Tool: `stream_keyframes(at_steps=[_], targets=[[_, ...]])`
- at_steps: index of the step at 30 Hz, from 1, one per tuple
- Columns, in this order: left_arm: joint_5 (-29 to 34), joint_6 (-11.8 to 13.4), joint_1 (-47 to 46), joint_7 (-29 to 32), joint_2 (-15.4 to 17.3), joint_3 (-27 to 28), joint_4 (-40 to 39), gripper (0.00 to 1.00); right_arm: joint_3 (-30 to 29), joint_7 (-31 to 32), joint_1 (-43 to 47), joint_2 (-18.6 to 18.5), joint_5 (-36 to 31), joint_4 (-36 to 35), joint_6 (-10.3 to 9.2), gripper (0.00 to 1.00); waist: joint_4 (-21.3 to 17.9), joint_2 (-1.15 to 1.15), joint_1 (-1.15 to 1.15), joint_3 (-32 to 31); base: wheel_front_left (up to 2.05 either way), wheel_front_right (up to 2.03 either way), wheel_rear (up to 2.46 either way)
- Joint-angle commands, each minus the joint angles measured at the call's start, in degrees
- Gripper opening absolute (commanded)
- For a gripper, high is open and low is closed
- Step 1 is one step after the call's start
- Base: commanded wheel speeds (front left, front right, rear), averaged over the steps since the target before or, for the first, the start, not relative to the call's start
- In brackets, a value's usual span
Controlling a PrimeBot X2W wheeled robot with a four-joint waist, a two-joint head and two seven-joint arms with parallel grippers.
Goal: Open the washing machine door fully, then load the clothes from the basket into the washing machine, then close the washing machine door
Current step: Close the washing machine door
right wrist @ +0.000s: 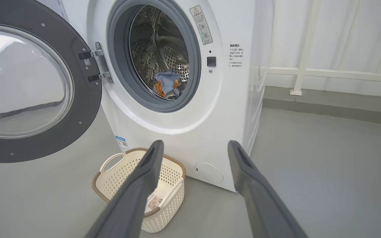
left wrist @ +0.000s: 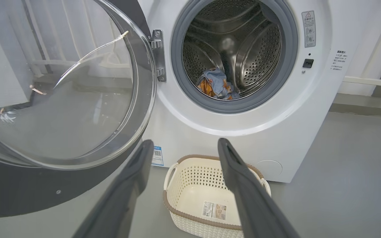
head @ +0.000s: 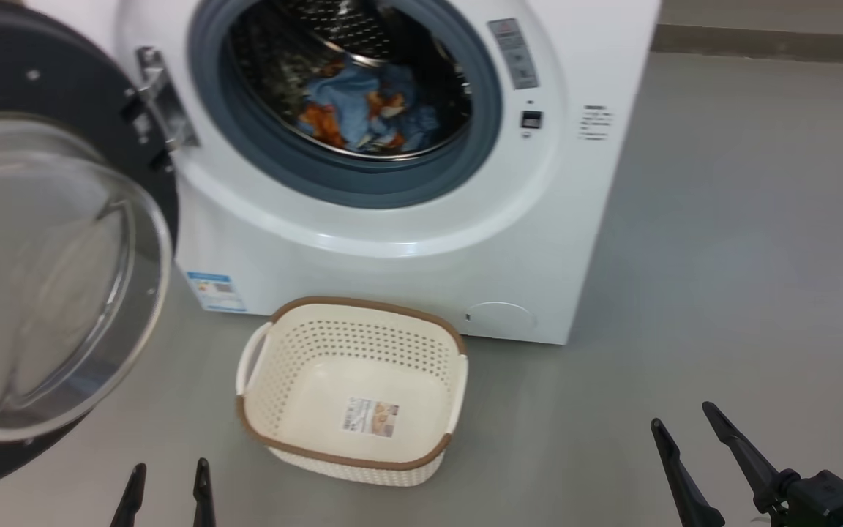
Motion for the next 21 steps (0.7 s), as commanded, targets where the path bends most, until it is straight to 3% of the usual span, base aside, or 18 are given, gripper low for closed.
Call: stream_keyframes(at_steps=[1,8,21], targets=[[0.51,-0.58,-2.06,-0.53,0.19,2.26,-1.88,1.00,0.98,-0.28,-0.35,-0.98,-0.51,-1.49,0.35,1.00,5.02,0.00,0.00,-0.43,0.00,0.00,0.00],[0.69,-1.24,-1.89,-0.54,0.09,2.54,-2.01,1.00,0.75,-0.28,-0.18,-0.44,-0.63,-1.57,0.35,1.00,10.99,0.00,0.00,-0.95,0.00,0.00,0.00],[0.50,-1.54,-1.07,-0.54,0.33,3.14,-2.04,1.00,1.21,-0.28,-0.10,0.83,-0.90,-1.14,0.35,1.00,16.20,0.00,0.00,-2.04,0.00,0.00,0.00]])
